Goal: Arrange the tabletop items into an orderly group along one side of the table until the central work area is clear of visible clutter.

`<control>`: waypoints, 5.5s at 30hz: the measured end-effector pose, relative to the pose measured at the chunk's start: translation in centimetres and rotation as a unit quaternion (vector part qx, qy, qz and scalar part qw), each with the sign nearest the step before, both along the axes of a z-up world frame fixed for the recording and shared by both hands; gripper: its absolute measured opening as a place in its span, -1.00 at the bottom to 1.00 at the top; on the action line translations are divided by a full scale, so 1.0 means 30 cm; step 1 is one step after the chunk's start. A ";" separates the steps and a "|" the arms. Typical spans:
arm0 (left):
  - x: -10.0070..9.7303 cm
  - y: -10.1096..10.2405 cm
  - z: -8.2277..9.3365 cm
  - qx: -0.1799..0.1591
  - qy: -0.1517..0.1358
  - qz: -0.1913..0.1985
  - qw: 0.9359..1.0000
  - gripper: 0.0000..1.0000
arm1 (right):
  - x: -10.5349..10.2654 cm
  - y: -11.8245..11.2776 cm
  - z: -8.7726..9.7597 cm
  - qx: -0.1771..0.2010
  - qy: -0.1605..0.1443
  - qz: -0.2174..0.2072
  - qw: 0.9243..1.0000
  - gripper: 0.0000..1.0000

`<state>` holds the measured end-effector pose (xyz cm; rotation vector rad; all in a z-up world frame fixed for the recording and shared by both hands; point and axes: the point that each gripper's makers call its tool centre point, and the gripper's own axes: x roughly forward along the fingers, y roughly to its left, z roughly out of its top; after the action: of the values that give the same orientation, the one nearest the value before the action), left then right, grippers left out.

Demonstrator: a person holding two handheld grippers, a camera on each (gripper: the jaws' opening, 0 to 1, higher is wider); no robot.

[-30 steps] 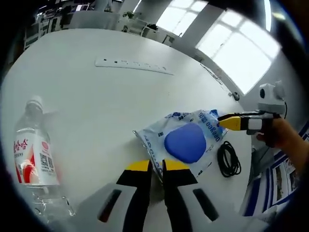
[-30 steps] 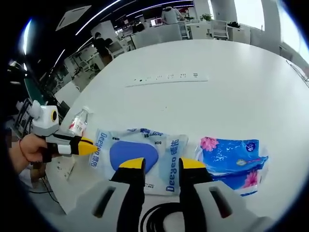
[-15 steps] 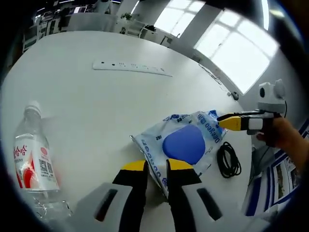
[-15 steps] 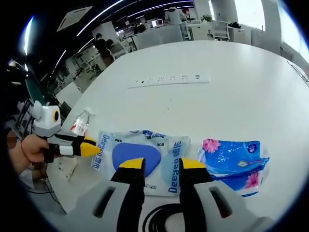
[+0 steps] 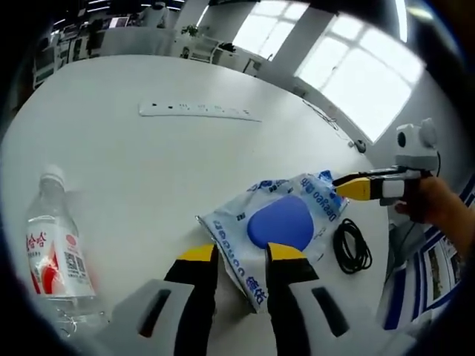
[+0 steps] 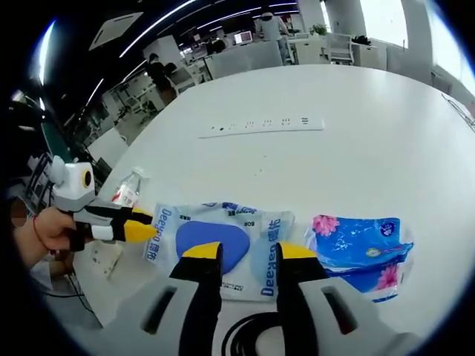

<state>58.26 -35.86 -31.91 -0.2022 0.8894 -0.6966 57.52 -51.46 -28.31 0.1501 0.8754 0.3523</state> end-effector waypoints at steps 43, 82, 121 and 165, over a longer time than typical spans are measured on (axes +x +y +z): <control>-0.080 0.155 0.274 -0.009 -0.089 -0.001 0.996 0.03 | -0.078 0.109 0.124 0.034 -0.018 0.088 0.995 -0.08; -0.307 0.479 0.486 -0.027 -0.147 0.084 0.985 0.11 | -0.166 0.326 0.309 0.144 -0.021 0.167 0.975 -0.06; -0.383 0.690 0.418 -0.094 -0.143 0.195 0.966 0.08 | 0.253 0.986 0.116 0.216 0.119 0.247 0.937 -0.15; -0.300 0.717 0.373 -0.100 -0.139 0.205 0.964 0.04 | 0.340 1.130 -0.147 0.294 0.235 0.217 0.901 -0.52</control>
<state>49.25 -14.34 -20.73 -0.4446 0.4843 -0.4128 67.71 -17.55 -32.73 0.6251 1.2628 1.0300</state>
